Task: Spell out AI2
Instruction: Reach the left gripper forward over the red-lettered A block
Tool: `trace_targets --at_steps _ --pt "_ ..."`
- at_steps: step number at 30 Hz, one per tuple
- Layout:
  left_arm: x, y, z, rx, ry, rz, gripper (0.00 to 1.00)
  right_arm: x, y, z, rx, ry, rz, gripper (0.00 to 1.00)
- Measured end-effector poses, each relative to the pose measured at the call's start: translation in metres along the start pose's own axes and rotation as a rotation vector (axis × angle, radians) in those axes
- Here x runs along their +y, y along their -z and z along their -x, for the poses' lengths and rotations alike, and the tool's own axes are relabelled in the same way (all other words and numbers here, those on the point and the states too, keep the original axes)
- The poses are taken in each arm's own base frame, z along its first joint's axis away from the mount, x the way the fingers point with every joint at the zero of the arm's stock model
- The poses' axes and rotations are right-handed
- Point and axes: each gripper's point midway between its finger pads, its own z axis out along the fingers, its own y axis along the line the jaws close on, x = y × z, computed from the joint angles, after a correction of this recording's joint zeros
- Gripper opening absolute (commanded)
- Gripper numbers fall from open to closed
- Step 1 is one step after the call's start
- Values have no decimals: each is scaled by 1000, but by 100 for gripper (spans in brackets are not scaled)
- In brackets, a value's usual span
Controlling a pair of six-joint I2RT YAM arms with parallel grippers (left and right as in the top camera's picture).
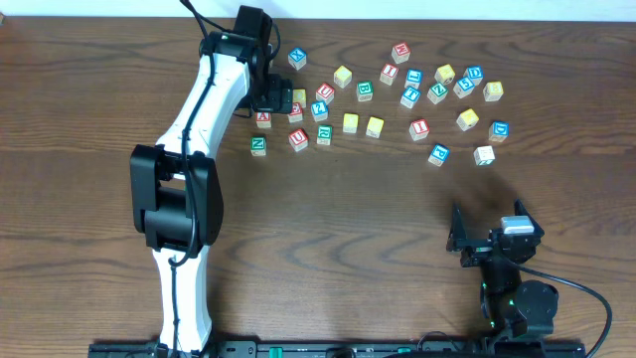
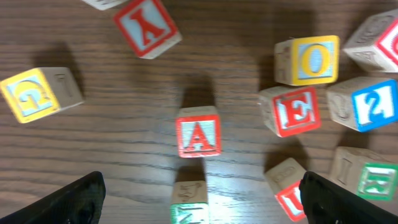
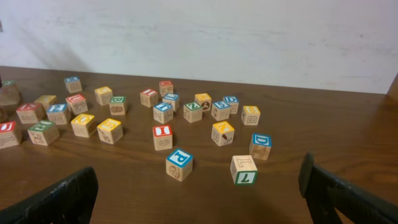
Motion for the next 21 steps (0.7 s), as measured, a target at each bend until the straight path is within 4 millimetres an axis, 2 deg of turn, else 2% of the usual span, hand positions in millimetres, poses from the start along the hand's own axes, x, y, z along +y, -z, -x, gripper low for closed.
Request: trace_targets --at_steps 8,10,16,21 --pt "12 -4 0 2 28 48 98 0 0 0 0 0 0 99" --pt "12 -11 -3 21 28 50 98 0 0 0 0 0 0 99" --pt "11 -48 -19 110 27 45 98 0 0 0 0 0 0 99" --pt "11 -51 -19 108 27 42 98 0 0 0 0 0 0 99"
